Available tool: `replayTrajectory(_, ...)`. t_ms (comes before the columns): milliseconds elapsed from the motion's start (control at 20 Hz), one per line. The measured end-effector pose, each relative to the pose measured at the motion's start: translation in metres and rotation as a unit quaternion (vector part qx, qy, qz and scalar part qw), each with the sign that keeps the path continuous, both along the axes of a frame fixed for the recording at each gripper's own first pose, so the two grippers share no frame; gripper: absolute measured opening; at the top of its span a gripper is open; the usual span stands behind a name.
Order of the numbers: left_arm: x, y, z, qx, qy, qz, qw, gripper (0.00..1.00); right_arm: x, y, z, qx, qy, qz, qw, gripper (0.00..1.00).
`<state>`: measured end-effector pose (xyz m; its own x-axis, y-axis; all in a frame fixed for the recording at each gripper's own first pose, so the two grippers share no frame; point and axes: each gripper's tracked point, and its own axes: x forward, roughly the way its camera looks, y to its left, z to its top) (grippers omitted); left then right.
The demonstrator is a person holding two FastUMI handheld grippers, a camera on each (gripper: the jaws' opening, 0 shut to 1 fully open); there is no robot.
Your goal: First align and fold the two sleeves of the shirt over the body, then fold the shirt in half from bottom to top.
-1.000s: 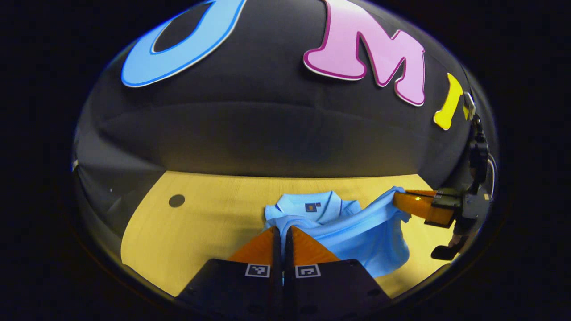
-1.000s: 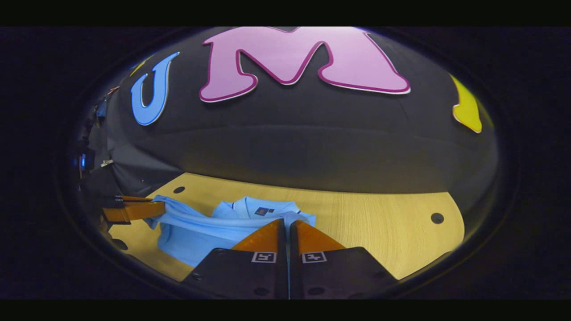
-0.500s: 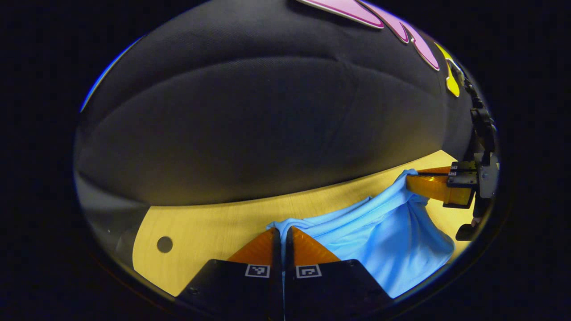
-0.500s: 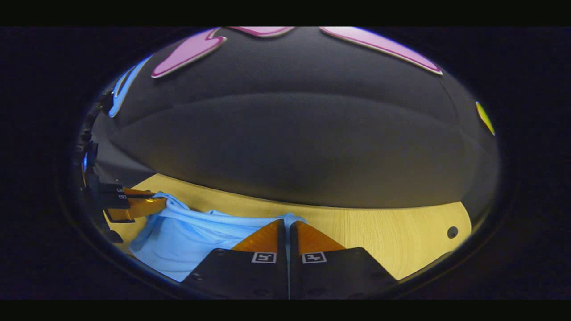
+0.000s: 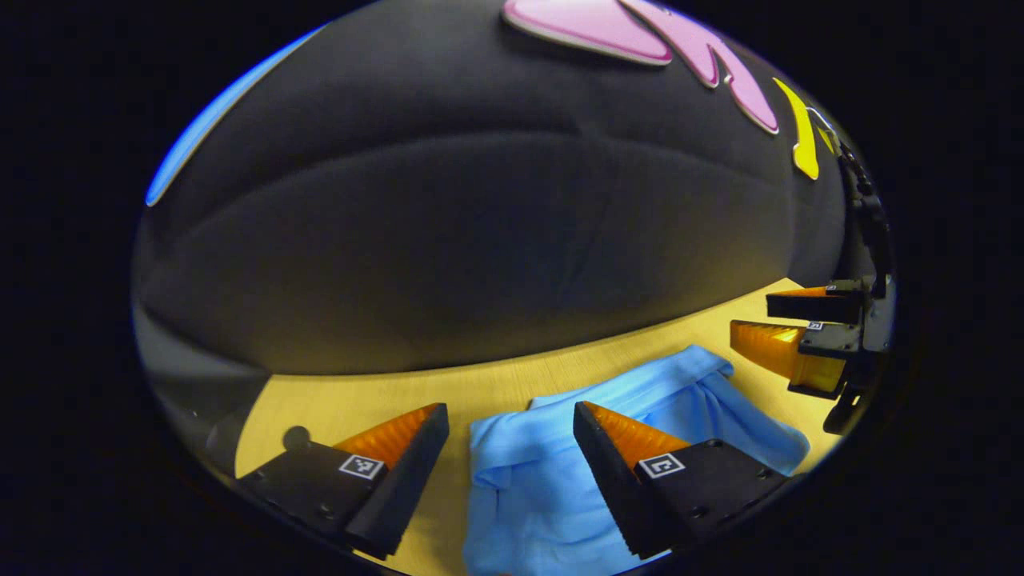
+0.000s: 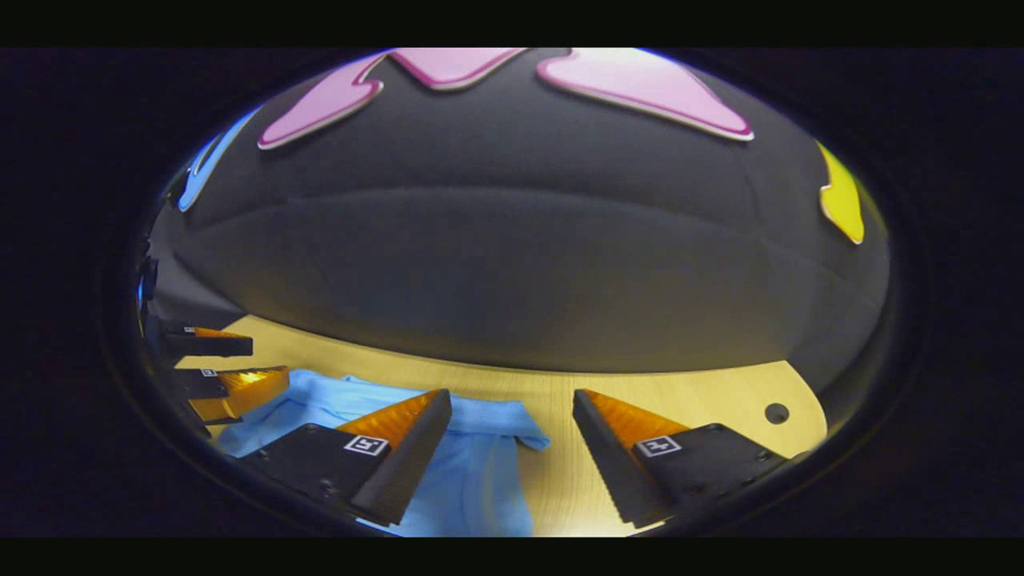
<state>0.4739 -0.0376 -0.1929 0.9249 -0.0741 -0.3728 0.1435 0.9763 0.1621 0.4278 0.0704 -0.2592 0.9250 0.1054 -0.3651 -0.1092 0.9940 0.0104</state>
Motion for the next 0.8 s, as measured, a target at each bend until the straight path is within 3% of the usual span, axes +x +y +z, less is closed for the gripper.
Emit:
replayTrajectory(300, -0.098, -0.003, 0.089, -0.030, -0.080, -0.004, 0.996, 0.99, -0.103, -0.023, 0.081, -0.035, -0.044, -0.010, 0.998, 0.98)
replayTrajectory(600, -0.246, -0.007, 0.193, -0.046, -0.162, -0.015, 0.986, 0.98, -0.233, -0.032, 0.197, -0.026, -0.099, -0.017, 0.995, 0.97)
replayTrajectory(800, -0.361, -0.011, 0.235, -0.064, -0.191, -0.021, 0.979, 0.98, -0.318, -0.034, 0.268, -0.007, -0.161, -0.017, 0.987, 0.97)
